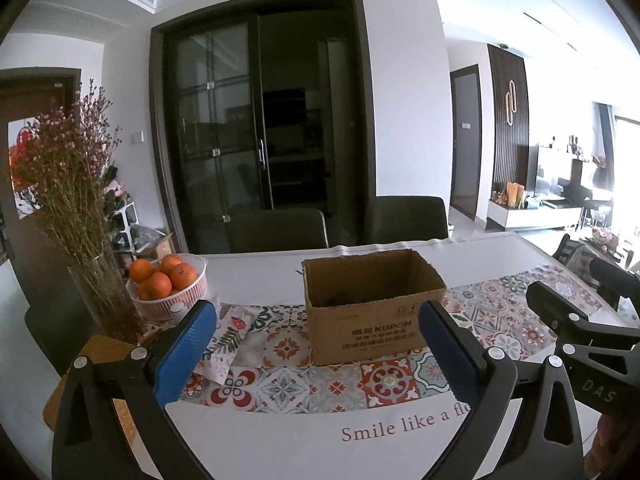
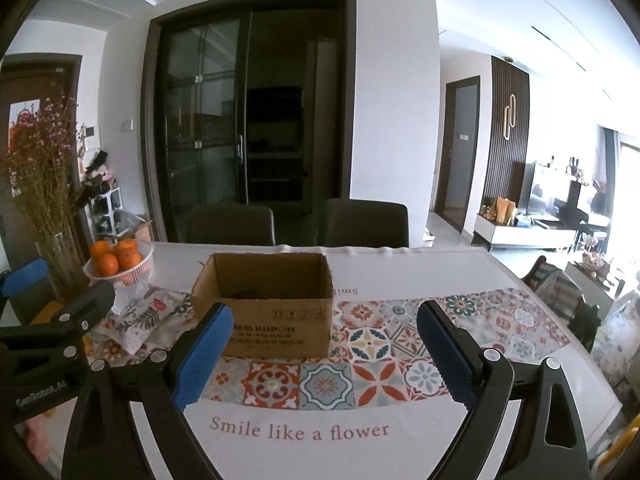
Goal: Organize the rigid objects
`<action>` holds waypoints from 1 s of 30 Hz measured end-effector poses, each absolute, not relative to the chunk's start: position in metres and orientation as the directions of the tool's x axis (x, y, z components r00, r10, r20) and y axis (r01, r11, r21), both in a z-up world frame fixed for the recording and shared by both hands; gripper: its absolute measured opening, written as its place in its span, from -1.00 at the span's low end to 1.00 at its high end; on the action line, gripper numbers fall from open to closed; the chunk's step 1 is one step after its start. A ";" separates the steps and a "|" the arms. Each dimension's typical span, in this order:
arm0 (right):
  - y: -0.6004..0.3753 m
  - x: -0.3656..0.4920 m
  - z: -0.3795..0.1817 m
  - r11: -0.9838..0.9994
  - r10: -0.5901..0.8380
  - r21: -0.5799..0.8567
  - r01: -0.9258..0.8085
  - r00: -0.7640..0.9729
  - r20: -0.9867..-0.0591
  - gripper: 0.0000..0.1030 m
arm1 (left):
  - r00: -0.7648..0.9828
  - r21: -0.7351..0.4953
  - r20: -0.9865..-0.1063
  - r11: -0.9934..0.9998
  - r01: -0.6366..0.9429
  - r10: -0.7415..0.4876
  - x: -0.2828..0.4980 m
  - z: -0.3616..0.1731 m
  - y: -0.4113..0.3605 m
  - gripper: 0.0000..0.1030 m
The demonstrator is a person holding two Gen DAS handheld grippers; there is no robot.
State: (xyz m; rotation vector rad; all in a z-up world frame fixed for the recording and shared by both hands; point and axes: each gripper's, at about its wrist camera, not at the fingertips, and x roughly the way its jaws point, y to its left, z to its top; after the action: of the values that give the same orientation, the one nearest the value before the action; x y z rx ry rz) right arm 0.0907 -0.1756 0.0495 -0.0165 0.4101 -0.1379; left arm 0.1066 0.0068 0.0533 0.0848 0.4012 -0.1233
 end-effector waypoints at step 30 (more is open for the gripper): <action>-0.177 0.083 0.045 0.990 -0.141 -0.042 0.135 0.907 -0.397 0.83 | 0.917 0.068 -0.388 0.990 0.125 -0.089 0.100 0.050 0.008 1.00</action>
State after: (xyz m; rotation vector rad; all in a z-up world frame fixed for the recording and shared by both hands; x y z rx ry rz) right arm 0.0833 -0.1774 0.0455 -0.0140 0.4109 -0.1422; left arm 0.1004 0.0079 0.0501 0.0917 0.3947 -0.1099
